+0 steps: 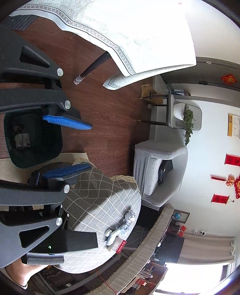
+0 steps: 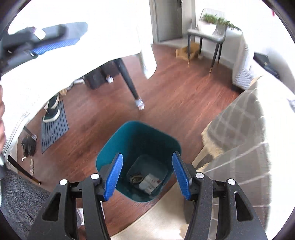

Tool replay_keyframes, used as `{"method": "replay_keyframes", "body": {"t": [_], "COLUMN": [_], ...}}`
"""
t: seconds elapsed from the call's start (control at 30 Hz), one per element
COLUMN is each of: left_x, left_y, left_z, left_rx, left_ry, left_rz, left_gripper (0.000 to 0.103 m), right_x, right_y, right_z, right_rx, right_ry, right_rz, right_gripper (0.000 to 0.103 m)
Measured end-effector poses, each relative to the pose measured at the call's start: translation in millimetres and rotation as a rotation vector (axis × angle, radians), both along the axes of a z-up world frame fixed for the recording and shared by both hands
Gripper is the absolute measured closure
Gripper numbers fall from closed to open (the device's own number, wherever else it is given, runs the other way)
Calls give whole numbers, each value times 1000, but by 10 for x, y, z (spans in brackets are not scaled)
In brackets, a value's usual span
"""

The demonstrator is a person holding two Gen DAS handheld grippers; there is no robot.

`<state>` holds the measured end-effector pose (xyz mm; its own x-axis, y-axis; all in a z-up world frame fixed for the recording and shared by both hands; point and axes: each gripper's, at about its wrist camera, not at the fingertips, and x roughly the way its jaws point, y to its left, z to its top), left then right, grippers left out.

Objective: Collect trash
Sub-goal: 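Move both grippers back over the table toward the white bottle cap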

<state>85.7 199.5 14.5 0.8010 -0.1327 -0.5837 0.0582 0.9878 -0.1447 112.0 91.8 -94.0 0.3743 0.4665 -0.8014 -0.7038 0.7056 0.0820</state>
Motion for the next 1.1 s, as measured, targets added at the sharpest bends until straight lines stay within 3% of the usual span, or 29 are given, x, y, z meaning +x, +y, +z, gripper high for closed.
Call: {"method": "replay_keyframes", "body": {"t": [0.33, 0.6, 0.97, 1.1], "left_x": [166, 373, 777, 946], "left_y": [-574, -1139, -1875, -2112], "left_z": [51, 22, -126, -201], "left_rx": [12, 40, 49, 48], "left_ry": [-9, -9, 28, 46], "left_rz": [-81, -177, -300, -343], "left_gripper": [49, 38, 35, 35], "right_x": [17, 225, 513, 634], "right_y": [-735, -1353, -2212, -2461], "right_z": [490, 599, 718, 747], "right_rx": [85, 108, 112, 111], "right_ry": [-121, -155, -186, -185], "right_rz": [-122, -233, -350, -405], "right_gripper": [50, 49, 49, 42]}}
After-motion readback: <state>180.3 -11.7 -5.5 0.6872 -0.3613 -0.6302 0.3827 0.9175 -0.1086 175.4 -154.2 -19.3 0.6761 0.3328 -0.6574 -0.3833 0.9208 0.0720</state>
